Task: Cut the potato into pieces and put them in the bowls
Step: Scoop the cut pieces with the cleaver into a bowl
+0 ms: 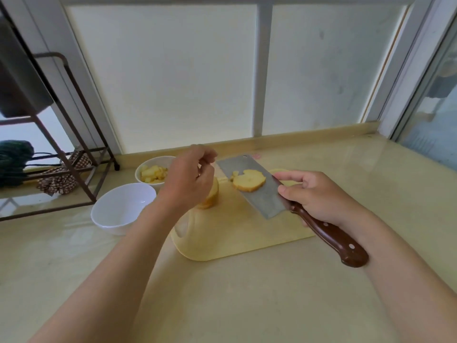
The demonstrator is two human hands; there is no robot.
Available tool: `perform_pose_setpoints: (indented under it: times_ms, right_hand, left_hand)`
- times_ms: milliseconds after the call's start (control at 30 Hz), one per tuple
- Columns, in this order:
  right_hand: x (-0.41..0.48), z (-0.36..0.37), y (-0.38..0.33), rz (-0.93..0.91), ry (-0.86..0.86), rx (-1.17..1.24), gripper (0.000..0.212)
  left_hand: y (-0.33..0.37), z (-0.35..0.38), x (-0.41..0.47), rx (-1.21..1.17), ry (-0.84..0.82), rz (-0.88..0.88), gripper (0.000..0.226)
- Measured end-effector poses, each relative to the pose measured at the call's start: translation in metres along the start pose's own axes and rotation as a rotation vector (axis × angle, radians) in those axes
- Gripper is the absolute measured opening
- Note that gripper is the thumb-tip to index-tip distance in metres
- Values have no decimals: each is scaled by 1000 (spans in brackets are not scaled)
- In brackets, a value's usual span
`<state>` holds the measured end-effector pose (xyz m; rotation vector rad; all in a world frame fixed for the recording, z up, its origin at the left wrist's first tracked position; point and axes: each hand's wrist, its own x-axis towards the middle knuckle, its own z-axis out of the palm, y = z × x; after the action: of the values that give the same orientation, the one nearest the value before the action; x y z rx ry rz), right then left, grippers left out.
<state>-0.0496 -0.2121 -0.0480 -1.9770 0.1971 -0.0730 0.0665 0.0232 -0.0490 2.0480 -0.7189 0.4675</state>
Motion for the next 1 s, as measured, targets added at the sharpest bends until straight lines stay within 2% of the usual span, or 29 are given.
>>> perform_pose_setpoints:
  times_ms: [167, 300, 467, 567, 733, 1000]
  right_hand:
    - [33, 39, -48, -63, -29, -23, 27]
    - [60, 73, -81, -105, -74, -78, 28]
    - [80, 94, -103, -128, -122, -206, 34]
    - [85, 99, -106, -111, -127, -257, 31]
    - [89, 104, -107, -128, -112, -287, 24]
    - [94, 114, -102, -167, -105, -346, 37]
  left_hand:
    - [-10, -62, 18, -22, 169, -151, 32]
    - [-21, -89, 19, 117, 55, -206, 35]
    - [-39, -91, 17, 307, -138, -296, 93]
    - [-52, -90, 19, 443, -204, -339, 107]
    - [-64, -84, 19, 509, -226, -376, 105]
    - [-67, -64, 24, 503, -266, -398, 98]
